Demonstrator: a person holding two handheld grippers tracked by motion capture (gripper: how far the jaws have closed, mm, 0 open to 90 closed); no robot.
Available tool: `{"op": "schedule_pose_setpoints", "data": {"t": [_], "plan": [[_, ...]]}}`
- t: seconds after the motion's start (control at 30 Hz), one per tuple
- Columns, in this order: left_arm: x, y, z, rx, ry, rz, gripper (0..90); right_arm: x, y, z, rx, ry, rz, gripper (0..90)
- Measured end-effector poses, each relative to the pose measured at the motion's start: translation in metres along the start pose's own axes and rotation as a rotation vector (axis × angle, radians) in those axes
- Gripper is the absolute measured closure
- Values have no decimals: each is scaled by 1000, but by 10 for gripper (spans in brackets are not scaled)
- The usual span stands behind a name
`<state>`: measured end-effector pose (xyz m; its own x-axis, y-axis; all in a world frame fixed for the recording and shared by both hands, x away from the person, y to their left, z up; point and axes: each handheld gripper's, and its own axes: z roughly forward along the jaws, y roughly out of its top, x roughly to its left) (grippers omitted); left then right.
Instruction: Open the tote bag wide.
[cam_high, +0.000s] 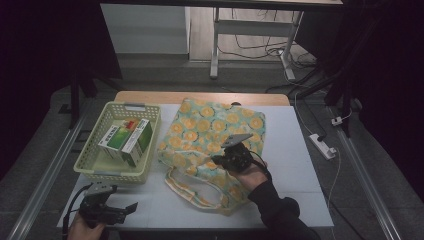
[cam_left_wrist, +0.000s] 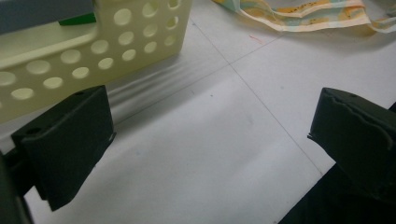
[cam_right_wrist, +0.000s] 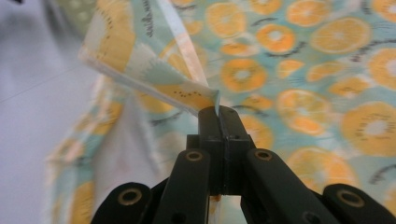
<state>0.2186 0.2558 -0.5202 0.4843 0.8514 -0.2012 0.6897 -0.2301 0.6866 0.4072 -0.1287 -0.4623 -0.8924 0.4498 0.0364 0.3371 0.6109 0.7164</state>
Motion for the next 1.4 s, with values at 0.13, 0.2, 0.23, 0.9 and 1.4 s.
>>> {"op": "schedule_pose_setpoints", "data": {"t": [0.13,0.2,0.23,0.9,1.4], "plan": [[0,0,0,0,-1,-2,0,-21,2,3,7,-30,32,900],[0,0,0,0,-1,-2,0,-31,2,4,3,-45,43,900],[0,0,0,0,-2,-3,0,-36,2,4,-2,-50,53,900],[1,0,1,5,-2,-8,0,-112,2,13,-13,-174,159,900],[1,1,1,13,-3,-7,0,-136,-13,27,35,-234,194,893]]}}
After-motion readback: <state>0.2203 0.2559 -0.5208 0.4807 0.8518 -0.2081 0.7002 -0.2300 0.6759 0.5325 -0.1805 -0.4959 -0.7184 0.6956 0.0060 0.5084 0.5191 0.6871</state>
